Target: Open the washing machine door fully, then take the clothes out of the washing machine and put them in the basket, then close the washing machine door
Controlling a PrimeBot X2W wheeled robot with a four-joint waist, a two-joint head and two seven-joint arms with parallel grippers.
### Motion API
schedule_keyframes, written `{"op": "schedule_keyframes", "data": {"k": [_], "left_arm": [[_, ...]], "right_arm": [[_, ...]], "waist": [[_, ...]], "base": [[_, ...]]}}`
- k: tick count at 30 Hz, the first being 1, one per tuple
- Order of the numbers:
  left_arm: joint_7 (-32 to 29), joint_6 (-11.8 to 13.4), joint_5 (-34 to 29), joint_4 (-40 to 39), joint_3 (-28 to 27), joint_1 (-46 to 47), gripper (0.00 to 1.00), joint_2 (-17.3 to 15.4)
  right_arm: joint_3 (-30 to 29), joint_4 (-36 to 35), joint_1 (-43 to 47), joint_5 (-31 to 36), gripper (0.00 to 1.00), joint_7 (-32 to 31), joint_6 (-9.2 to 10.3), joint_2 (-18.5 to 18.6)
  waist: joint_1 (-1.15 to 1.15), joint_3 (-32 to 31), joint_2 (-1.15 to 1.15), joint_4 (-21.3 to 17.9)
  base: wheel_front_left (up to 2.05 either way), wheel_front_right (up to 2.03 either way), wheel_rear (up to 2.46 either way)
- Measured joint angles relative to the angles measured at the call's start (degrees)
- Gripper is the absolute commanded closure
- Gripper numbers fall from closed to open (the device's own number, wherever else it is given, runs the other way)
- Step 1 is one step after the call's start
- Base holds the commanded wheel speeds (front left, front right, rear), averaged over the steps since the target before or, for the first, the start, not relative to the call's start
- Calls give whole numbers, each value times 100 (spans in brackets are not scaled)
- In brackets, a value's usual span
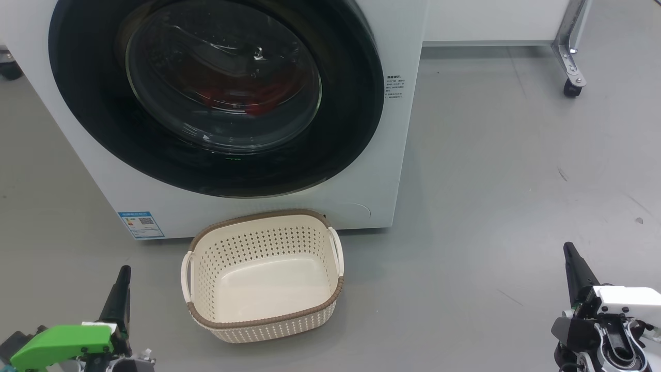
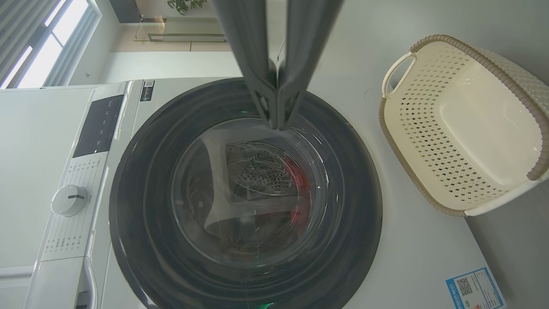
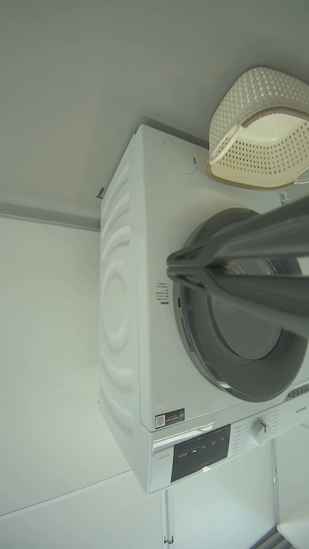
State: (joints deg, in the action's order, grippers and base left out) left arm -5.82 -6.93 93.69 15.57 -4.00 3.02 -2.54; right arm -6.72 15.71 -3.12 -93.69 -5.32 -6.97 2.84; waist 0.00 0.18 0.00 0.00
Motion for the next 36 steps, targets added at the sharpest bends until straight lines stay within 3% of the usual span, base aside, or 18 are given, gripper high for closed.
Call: {"op": "schedule_keyframes", "data": {"k": [6,7,13,29,36], "left_arm": [[0,0,0,0,0,0,100,1],[0,0,0,0,0,0,0,1],[4,8,9,302,48,-264,0,144],[146,8,-26,123,108,-246,0,145],[318,8,-375,-7,235,-221,0,96]], "right_arm": [[-1,0,0,0,100,0,0,0],[-1,0,0,0,0,0,0,0],[13,302,297,-2,0,2,5,-166],[109,261,258,210,0,226,5,-154],[241,261,241,554,0,370,5,-89]], "waist": [[0,0,0,0],[0,0,0,0],[0,-1,0,-1],[0,21,0,2],[0,28,0,6]], "base": [[0,0,0],[0,0,0],[0,0,0],[0,0,0],[0,0,0]]}}
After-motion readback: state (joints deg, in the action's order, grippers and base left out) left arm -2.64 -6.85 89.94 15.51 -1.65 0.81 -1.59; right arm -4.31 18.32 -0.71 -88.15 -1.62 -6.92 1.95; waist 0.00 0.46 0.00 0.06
